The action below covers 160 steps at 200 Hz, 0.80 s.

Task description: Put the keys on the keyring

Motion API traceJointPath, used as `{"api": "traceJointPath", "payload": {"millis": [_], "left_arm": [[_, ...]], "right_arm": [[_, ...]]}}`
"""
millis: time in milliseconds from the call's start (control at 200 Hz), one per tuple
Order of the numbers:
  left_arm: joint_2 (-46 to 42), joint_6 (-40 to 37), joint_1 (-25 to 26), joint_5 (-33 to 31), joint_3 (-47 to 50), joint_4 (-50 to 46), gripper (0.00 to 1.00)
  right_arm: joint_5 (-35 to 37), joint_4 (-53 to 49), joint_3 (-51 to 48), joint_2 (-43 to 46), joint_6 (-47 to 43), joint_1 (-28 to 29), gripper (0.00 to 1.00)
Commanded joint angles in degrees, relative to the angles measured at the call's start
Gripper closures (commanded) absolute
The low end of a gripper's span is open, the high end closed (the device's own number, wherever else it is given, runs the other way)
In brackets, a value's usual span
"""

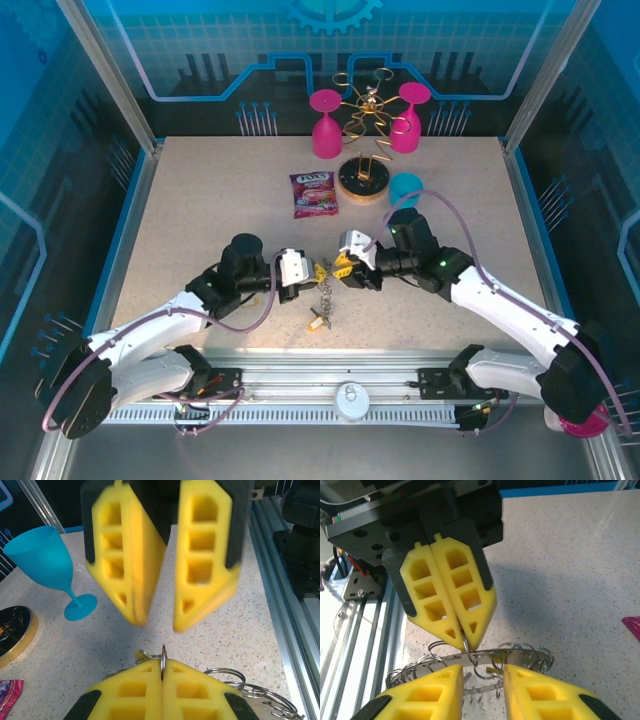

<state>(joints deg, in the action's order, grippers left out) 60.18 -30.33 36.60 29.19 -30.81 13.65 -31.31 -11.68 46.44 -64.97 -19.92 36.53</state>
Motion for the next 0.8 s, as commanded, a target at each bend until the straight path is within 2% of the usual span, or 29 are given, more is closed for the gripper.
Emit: {"api": "traceJointPath", "payload": {"millis": [0, 320, 555, 645, 795], "left_arm": [[-1.6, 2.7, 0.2, 2.8, 1.7, 8.9, 1.0], [-1.6, 4.5, 0.2, 4.5, 2.8, 11.4, 1.0], [-1.6, 5.5, 0.2, 5.7, 2.8, 12.1, 1.0], [-1.5, 6.0, 0.2, 5.7, 2.7, 12.8, 1.0], [-1.2, 7.3, 0.2, 5.9, 2.8, 14.6, 1.0]], "right_arm": [[-4.5, 5.9, -3.4, 0.8, 3.4, -0.6, 0.71], [-4.2, 8.7, -5.4, -0.1, 3.2, -0.6, 0.7], [-0.5, 10.4, -6.2, -0.3, 1.5, -0.3, 0.68], [-1.5, 10.1, -6.2, -0.6, 0.4, 0.3, 0.75], [-3.8, 10.4, -6.1, -1.6, 0.0, 1.9, 0.79]]}}
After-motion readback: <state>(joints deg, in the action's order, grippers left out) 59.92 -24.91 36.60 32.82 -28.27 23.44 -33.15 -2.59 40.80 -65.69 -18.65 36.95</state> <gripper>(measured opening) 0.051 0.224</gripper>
